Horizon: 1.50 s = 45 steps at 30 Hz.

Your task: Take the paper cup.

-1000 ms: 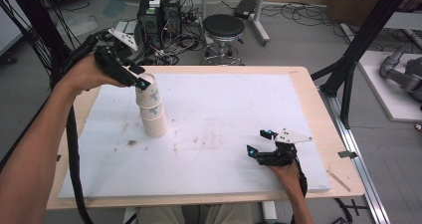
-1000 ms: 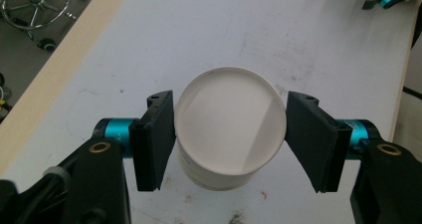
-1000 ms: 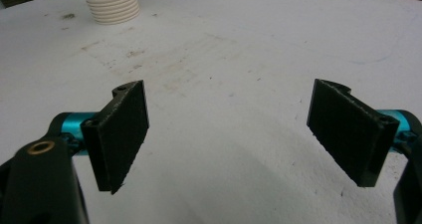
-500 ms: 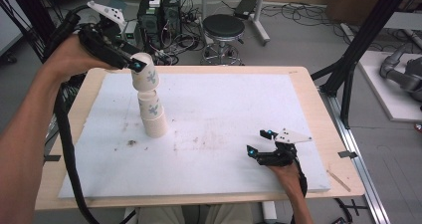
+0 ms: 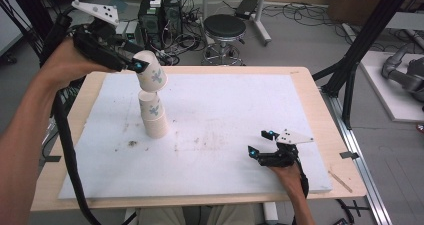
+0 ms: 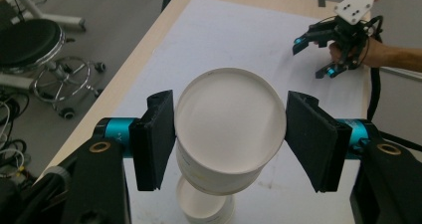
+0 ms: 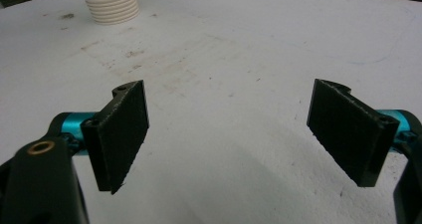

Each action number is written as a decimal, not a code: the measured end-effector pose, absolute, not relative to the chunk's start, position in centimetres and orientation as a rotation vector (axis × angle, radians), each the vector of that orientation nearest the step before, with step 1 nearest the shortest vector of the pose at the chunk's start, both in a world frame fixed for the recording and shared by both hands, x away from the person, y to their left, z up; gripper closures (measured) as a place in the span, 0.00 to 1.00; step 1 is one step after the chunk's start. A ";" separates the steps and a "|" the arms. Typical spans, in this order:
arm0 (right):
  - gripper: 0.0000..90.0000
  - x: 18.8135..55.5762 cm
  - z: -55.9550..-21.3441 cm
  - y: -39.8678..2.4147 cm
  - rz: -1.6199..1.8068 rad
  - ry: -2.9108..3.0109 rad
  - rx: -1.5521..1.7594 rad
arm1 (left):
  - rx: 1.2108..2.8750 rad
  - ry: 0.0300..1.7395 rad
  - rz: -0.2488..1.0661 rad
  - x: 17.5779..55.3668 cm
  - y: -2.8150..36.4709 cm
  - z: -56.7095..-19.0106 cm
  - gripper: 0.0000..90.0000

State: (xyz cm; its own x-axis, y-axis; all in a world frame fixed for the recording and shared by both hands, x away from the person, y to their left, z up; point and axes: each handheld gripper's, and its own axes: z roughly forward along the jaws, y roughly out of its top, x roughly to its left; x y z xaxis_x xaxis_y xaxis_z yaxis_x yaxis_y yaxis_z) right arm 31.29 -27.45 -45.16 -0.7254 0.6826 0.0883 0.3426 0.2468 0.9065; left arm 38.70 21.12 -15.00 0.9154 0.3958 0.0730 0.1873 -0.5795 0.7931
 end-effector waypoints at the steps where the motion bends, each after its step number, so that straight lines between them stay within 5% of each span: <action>1: 0.19 31.3 -45.2 -27.5 1.471 2.200 0.945 | 2.183 0.401 0.298 38.4 21.1 -15.1 0.42; 22: 0.19 31.2 -45.2 -27.6 1.488 2.175 0.947 | 1.815 0.263 0.181 33.1 18.7 -25.1 0.42; 45: 0.19 31.3 -45.2 -27.7 1.484 2.180 0.967 | 1.723 0.240 0.133 30.1 17.5 -34.8 0.42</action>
